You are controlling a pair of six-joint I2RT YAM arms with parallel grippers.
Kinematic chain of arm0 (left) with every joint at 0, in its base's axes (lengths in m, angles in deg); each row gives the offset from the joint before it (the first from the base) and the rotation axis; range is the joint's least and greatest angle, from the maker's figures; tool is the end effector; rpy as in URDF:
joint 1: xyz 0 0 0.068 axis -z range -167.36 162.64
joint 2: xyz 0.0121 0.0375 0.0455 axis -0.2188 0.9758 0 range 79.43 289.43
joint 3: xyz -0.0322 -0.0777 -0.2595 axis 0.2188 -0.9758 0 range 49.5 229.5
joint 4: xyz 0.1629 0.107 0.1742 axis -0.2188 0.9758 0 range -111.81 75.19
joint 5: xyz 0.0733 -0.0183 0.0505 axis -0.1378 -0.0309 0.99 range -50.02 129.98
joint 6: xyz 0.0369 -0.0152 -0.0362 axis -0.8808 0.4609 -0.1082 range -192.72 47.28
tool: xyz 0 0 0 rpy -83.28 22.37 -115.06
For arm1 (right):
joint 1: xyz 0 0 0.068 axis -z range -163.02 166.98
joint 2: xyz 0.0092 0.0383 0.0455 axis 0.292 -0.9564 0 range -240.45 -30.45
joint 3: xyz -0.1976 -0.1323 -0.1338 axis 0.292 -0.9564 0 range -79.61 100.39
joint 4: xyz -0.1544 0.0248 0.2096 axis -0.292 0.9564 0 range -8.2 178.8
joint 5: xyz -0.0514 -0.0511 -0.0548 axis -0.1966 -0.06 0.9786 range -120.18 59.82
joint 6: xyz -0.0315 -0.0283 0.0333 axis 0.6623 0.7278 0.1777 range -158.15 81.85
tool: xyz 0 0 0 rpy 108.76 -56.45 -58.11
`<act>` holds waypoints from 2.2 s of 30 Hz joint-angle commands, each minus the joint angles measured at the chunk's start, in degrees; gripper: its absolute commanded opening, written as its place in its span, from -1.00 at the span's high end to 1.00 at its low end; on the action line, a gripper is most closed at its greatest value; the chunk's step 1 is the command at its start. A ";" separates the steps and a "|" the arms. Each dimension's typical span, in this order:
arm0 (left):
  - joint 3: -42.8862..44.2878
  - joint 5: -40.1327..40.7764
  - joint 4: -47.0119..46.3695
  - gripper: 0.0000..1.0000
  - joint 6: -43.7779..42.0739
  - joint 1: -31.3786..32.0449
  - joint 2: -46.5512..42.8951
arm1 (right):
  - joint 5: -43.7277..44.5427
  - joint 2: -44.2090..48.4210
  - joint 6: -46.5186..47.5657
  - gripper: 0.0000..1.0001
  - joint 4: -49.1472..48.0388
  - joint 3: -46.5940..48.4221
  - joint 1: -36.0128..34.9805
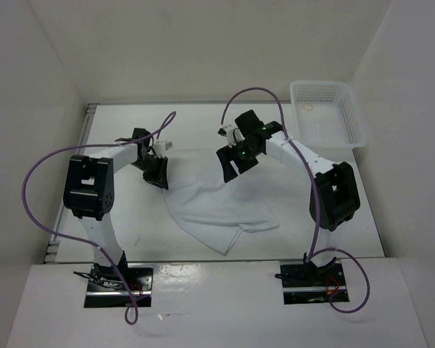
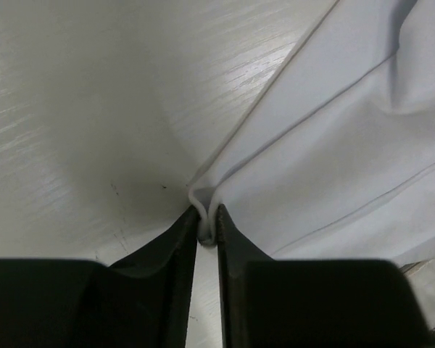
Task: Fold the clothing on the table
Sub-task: Flatten the skirt out
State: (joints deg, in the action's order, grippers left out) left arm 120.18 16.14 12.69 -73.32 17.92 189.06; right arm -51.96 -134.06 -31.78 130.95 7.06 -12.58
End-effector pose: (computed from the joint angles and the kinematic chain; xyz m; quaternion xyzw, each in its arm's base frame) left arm 0.3644 -0.0481 0.1527 0.0793 0.9655 -0.2100 0.1323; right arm 0.3217 0.1977 0.2583 -0.3335 0.9018 0.2220 0.1622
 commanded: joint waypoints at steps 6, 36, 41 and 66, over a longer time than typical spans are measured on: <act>-0.45 -2.36 2.94 0.80 -2.38 -0.09 -0.46 | 5.34 -5.01 -1.80 -0.59 -8.27 9.29 8.54; -0.36 0.54 2.41 0.88 -3.44 2.54 -2.74 | 6.49 -27.96 2.07 -0.52 -8.36 26.44 3.11; -0.36 0.54 2.94 0.88 -3.97 2.54 -2.75 | 6.49 -29.63 2.59 -0.38 -8.20 29.51 3.11; -0.36 0.54 2.94 0.88 -4.50 3.07 -2.22 | 7.54 -33.32 4.18 0.10 -8.19 26.97 3.11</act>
State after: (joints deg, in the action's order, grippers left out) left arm 119.91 17.21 14.59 -77.02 20.63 188.42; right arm -44.86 -166.19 -28.00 124.39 34.40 -9.72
